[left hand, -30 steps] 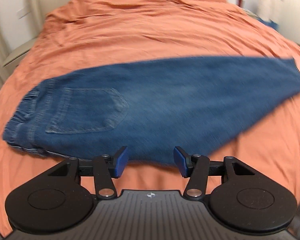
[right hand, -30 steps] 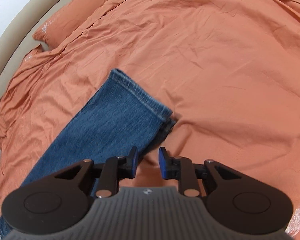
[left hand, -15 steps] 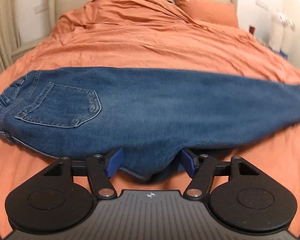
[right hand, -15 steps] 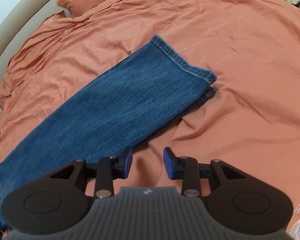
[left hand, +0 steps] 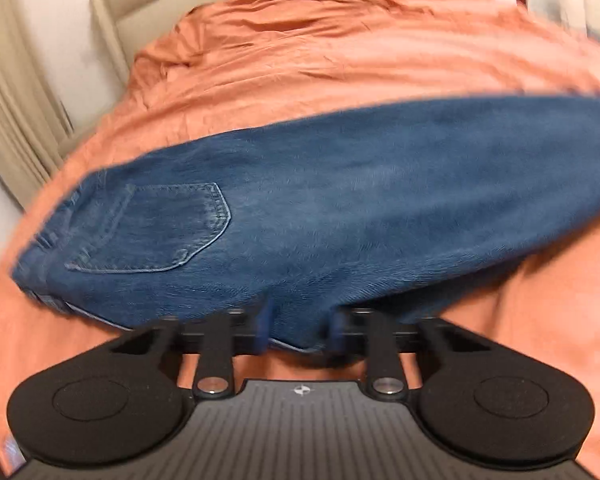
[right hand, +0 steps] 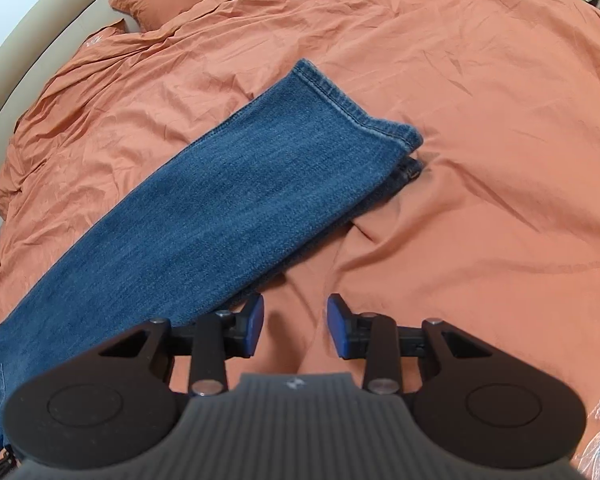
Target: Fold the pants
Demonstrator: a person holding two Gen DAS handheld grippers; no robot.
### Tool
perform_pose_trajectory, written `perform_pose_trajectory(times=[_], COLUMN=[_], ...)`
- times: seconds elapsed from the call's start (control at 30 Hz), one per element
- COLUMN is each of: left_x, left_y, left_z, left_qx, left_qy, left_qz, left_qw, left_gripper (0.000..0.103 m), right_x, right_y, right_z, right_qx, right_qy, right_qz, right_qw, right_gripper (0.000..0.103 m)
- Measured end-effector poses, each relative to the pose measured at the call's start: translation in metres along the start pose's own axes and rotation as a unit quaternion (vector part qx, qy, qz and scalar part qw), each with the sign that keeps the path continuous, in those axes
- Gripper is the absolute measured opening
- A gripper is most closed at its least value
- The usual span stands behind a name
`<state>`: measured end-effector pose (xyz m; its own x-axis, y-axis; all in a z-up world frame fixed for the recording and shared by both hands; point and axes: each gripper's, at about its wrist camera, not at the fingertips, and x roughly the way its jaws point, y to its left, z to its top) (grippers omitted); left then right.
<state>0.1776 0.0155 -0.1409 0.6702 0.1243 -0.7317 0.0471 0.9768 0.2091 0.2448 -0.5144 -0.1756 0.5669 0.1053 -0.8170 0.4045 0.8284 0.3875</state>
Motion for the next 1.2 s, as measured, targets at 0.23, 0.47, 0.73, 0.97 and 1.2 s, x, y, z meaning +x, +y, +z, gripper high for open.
perform_pose_trajectory(times=[0.23, 0.47, 0.73, 0.97, 1.2], left_x=[-0.012, 0.007, -0.022, -0.012, 0.022], left_y=[0.012, 0.007, 0.03, 0.025, -0.009], left_z=[0.012, -0.001, 0.002, 0.054, 0.088], left_qx=[0.081, 0.101, 0.095, 0.051, 0.049], left_qy=[0.079, 0.12, 0.129, 0.081, 0.073], left_qz=[-0.032, -0.042, -0.102, -0.124, -0.13], left_qw=[0.9931, 0.9867, 0.9819, 0.9876, 0.9876], left_gripper=[0.009, 0.025, 0.033, 0.035, 0.035], right_x=[-0.011, -0.016, -0.028, -0.016, 0.029], right_y=[-0.005, -0.017, -0.038, -0.068, -0.089], right_z=[0.0, -0.001, 0.009, 0.022, 0.034], right_qx=[-0.011, 0.005, 0.051, 0.156, 0.223], right_qy=[-0.004, -0.002, -0.036, -0.062, -0.064], right_qz=[-0.012, -0.014, 0.019, 0.068, 0.092], right_qw=[1.0, 1.0, 0.998, 0.984, 0.968], right_gripper=[0.033, 0.033, 0.045, 0.046, 0.046])
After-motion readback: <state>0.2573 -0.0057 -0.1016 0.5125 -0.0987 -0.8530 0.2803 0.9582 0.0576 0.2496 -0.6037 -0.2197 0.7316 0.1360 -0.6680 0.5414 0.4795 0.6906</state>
